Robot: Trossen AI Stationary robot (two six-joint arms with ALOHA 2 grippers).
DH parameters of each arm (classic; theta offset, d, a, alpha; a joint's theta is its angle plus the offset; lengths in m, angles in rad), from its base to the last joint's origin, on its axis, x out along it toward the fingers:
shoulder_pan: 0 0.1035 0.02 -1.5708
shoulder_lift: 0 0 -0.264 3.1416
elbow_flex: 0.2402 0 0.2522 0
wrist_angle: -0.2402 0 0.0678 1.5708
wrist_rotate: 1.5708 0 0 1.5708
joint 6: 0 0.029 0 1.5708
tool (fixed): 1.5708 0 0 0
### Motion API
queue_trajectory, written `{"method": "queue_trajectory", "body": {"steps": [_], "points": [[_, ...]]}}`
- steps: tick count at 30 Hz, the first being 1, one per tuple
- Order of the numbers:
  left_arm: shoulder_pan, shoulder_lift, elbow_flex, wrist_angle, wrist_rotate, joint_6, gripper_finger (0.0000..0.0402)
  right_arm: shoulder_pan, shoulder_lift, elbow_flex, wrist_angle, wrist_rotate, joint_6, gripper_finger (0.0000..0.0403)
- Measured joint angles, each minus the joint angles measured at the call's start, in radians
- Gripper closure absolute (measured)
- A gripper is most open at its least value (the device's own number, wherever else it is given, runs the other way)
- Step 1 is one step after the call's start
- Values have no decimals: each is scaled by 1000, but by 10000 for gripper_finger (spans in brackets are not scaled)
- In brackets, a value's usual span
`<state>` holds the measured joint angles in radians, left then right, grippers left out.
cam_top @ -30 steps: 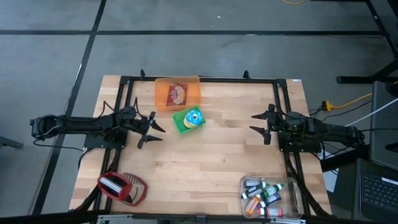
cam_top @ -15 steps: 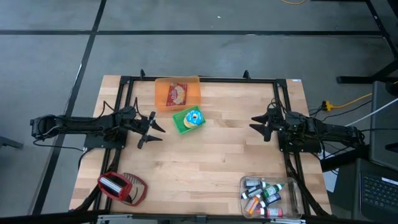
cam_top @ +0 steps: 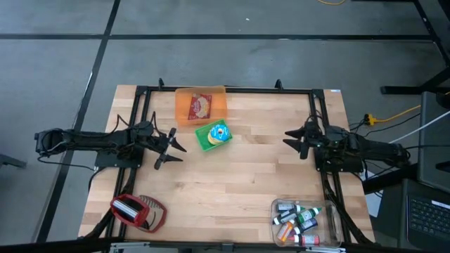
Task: Pick & Place Food Item
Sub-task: Return to Home Position
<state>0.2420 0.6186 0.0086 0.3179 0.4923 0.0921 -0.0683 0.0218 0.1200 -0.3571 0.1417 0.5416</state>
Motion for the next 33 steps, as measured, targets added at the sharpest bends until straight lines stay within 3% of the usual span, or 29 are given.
{"method": "queue_trajectory", "body": {"steps": [13,33], "points": [[-5,-44,0,-15,-1,0,209,3,-22,1,6,0,0,151],[-44,-616,1,-6,1,-1,209,3,-22,0,6,0,-1,151]]}}
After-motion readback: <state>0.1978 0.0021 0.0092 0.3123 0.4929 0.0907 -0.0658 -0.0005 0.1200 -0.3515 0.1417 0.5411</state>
